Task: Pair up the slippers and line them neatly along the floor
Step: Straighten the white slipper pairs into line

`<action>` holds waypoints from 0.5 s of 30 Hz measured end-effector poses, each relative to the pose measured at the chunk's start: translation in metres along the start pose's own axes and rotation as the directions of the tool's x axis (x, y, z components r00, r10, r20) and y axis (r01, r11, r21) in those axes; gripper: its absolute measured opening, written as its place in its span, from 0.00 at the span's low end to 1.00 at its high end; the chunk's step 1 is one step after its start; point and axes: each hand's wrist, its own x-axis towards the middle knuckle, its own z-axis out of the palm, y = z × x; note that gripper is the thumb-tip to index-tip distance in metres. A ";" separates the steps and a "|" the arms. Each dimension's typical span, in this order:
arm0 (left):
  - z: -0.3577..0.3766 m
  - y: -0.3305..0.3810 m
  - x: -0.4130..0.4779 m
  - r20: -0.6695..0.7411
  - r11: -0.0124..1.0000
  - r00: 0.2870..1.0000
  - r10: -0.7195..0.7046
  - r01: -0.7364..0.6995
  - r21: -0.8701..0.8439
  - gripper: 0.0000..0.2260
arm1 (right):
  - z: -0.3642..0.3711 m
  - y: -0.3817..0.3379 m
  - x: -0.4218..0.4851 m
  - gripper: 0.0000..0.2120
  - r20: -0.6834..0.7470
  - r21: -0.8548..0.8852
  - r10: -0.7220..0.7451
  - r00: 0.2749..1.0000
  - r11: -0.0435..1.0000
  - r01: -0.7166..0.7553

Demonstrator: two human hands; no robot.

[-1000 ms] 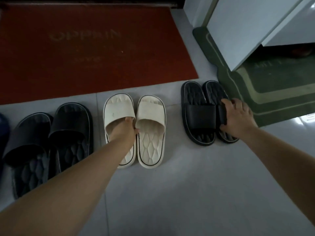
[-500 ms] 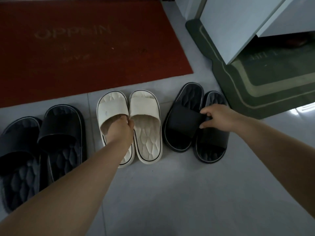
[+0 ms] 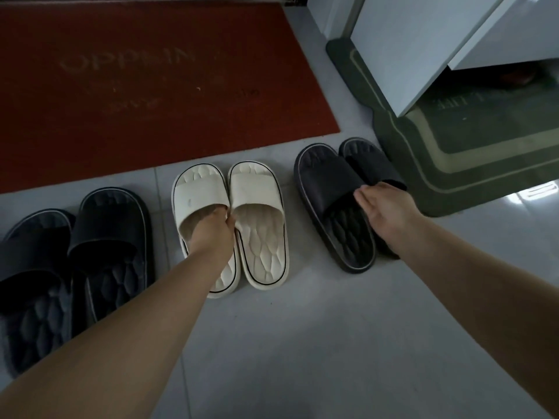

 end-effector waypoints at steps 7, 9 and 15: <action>-0.002 -0.002 0.002 0.031 0.999 1.000 -0.006 0.007 -0.039 0.15 | -0.021 0.023 0.024 0.34 -0.009 -0.867 -0.120 0.993 0.495 0.052; -0.001 -0.001 0.002 0.015 0.998 1.000 -0.022 0.023 -0.052 0.13 | -0.024 0.024 0.030 0.36 0.048 -0.959 -0.185 0.982 0.267 0.097; 0.004 -0.001 0.003 -0.042 0.999 0.999 -0.033 0.032 -0.042 0.12 | -0.015 0.018 0.045 0.24 0.149 -0.974 -0.287 0.946 0.120 0.190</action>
